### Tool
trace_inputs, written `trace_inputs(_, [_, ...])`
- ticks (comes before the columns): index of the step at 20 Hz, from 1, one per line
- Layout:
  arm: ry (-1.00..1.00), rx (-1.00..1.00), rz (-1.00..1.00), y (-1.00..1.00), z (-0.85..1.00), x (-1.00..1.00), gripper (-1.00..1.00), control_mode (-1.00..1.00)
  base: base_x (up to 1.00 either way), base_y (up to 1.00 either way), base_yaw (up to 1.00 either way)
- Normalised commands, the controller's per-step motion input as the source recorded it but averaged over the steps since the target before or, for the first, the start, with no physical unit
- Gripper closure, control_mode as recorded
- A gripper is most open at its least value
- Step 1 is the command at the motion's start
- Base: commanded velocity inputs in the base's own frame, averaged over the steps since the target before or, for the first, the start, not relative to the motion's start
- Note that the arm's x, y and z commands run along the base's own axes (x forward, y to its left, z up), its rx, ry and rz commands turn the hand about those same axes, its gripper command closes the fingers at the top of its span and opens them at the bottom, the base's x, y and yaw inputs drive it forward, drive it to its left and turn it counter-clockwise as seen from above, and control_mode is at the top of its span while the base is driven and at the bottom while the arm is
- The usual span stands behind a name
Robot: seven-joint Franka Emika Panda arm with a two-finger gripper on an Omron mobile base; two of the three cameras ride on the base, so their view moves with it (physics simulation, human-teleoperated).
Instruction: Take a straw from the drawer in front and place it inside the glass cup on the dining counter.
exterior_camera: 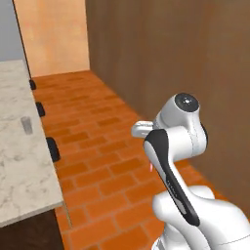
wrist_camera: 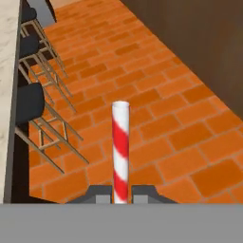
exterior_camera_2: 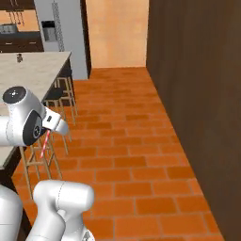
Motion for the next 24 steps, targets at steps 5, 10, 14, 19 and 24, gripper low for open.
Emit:
trace_inputs(5, [0.0, 0.0, 0.0, 0.0, 0.0, 0.0, 1.0, 1.0, 0.77, -0.39, 0.66])
trace_inputs(10, [0.0, 0.0, 0.0, 0.0, 0.0, 0.0, 1.0, 1.0, 0.76, -0.37, 0.65])
trace_inputs(14, [0.0, 0.0, 0.0, 0.0, 0.0, 0.0, 1.0, 1.0, 0.74, -0.42, 0.65])
trace_inputs(19, [0.0, 0.0, 0.0, 0.0, 0.0, 0.0, 1.0, 1.0, 0.68, -0.45, 0.65])
trace_inputs(24, [0.0, 0.0, 0.0, 0.0, 0.0, 0.0, 1.0, 1.0, 0.32, -0.56, 0.65])
